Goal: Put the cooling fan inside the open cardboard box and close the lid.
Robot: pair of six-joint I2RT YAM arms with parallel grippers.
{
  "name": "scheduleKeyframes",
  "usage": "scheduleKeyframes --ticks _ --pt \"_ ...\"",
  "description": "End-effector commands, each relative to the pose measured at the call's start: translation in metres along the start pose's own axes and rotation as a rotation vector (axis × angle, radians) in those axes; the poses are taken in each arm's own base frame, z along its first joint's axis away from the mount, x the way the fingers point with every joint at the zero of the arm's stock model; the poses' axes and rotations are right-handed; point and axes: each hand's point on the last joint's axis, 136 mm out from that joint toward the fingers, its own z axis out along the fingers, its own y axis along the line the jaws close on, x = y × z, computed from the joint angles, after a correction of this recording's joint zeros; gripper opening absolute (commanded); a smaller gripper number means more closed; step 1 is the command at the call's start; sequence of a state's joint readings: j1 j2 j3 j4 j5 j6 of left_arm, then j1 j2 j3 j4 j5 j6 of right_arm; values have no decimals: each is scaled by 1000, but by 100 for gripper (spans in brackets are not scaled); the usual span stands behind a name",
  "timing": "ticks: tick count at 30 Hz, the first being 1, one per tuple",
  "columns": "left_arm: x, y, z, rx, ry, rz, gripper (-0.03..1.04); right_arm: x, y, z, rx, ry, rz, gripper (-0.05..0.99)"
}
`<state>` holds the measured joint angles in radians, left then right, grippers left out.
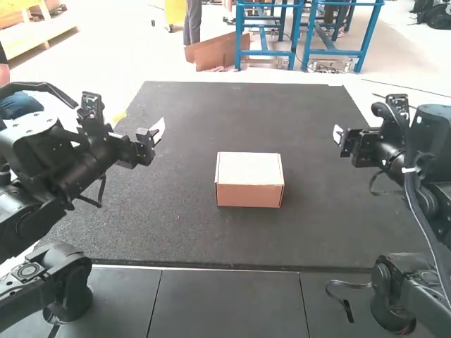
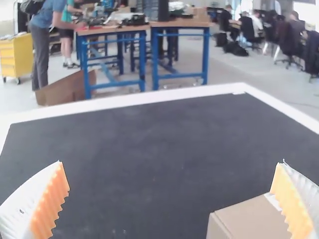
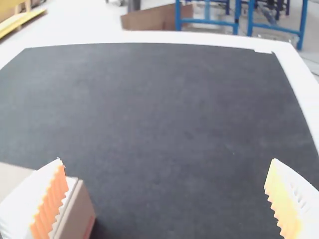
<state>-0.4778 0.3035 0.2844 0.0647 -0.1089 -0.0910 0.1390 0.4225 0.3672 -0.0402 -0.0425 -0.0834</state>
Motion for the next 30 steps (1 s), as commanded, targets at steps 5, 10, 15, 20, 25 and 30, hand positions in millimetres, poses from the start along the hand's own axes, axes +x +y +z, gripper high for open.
scheduleKeyframes --ticks 5,10,15,20,25,30 --pt "-23 3 -7 -16 -102 20 96 -21 -11 -11 66 -143 -28 91" --pt "-19 5 -7 -30 -151 42 96 -29 -15 -11 90 -218 -38 91" --pt "0 7 -9 -42 -189 74 96 -13 -13 -6 78 -218 -52 91" --pt "18 4 -15 -23 -190 91 96 16 -7 1 41 -154 -55 91" --pt "39 6 -19 -27 -140 104 96 36 -6 5 29 -118 -53 91" --pt "52 13 -17 -58 -86 111 96 49 -4 7 19 -101 -54 91"
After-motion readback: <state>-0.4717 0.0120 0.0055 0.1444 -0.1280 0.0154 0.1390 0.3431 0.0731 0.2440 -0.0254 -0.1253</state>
